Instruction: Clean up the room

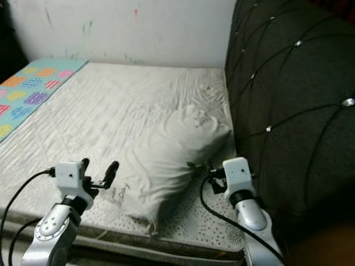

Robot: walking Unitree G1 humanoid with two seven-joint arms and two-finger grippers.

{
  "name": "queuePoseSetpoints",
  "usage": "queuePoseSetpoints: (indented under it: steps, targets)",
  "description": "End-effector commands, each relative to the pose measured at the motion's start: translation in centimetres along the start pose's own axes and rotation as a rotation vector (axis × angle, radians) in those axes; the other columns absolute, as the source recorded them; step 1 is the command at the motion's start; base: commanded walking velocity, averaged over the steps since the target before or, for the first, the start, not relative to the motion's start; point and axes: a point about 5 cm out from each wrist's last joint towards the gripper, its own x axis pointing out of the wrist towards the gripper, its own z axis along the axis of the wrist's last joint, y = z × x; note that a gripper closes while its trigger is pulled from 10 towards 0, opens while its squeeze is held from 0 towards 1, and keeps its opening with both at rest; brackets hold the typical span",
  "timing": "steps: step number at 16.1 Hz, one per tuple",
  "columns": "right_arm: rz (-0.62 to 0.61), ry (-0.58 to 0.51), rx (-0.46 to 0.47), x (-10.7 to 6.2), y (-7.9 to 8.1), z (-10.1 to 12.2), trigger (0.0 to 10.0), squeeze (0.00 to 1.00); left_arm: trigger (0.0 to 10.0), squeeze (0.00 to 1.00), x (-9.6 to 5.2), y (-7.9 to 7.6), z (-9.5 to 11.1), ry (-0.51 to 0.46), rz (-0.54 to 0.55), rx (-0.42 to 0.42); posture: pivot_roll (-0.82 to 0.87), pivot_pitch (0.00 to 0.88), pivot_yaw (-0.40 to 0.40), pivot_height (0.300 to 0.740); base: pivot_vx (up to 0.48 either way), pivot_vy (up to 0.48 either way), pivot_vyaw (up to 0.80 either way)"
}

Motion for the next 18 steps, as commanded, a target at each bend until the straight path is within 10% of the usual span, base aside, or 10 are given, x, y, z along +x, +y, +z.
queuePoseSetpoints:
  steps: [1,12,18]
  targets:
    - [0.007,-0.009,0.010,0.1,0.3,0.3,10.0,0.00,10.0,0.00,-0.1,0.4,0.2,-0.004,0.004,0.017,-0.16,0.000,0.036,0.740,0.000,0.000,0.00]
    - [-0.218,0.023,0.048,0.6,-1.6,-0.3,10.0,0.00,10.0,0.00,1.5,1.1,0.9,0.006,-0.045,0.039,-0.20,0.000,0.136,0.740,0.000,0.000,0.00]
    - [-0.056,0.026,0.039,0.7,-0.8,0.2,10.0,0.00,10.0,0.00,1.1,1.8,0.4,-0.016,0.038,0.007,-0.18,0.000,0.032,0.740,0.000,0.000,0.00]
